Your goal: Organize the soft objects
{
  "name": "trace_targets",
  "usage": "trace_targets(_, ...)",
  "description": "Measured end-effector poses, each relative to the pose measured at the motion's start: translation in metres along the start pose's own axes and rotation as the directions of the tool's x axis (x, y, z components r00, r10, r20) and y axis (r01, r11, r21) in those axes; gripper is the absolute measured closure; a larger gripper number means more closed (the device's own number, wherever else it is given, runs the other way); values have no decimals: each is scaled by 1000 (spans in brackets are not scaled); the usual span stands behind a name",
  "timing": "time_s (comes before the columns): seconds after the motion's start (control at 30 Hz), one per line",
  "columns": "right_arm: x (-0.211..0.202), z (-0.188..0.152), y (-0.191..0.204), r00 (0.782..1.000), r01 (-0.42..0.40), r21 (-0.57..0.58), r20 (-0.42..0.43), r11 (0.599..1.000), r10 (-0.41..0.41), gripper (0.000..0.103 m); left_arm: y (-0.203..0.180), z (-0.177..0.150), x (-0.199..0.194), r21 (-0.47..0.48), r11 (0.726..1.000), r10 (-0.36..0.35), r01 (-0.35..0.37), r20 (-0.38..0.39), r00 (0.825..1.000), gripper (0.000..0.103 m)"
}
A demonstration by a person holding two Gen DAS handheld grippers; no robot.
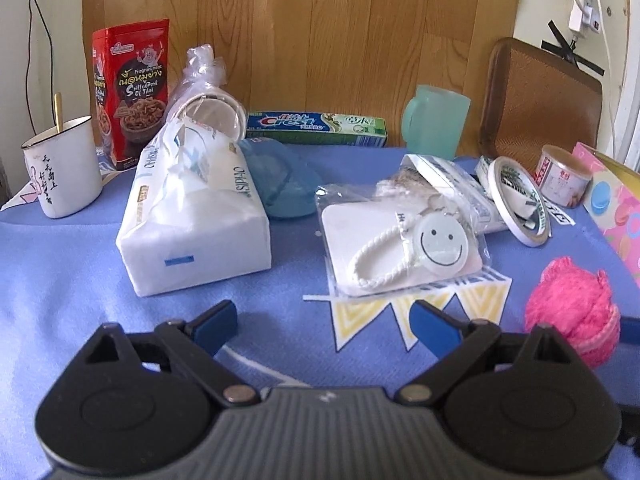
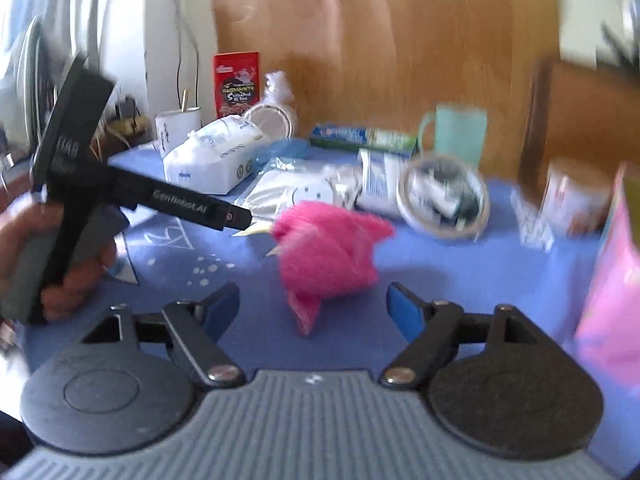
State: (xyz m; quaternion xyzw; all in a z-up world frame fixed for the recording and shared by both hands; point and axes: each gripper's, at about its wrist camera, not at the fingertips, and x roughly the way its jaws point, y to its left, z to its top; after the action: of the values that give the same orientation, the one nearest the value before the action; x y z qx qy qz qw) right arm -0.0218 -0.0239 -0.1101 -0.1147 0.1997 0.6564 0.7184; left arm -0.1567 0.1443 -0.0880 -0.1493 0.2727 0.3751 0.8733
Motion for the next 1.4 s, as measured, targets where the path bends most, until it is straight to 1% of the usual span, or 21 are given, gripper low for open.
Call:
trace_targets(0.07,4,1,-6,998,-46,58,-28,997,48,16,-2,0,1,13,1000,4,-4,-5,1000,5)
trace_targets(0.1,5,2,-4,998,-53,68,-25,996,55,15,-2,0,2,17,1000,4,-4,-6,1000,4)
trace_targets(0.23,5,3,2,997,-65,59,-26,996,67,13,-2,1,4,22,1000,-10,10,-15,1000,1)
trace_targets(0.47,1,1,-11,994,-101,61,-30,993,103,11,-2,0,3,18,999,-30,30,-10,999,1)
trace_targets(0.8,3,2,-9,995,-97,64,-28,993,99,11,5,-2,-1,-36,996,-83,83,19,996,1)
trace_targets(1.1,3,2,-11,995,-96,62,-28,993,98,11,6,-3,-3,-45,995,-90,91,27,996,1)
trace_targets(1.4,4,2,-7,997,-70,73,-24,995,72,11,8,-4,-5,-50,993,-106,109,45,993,0)
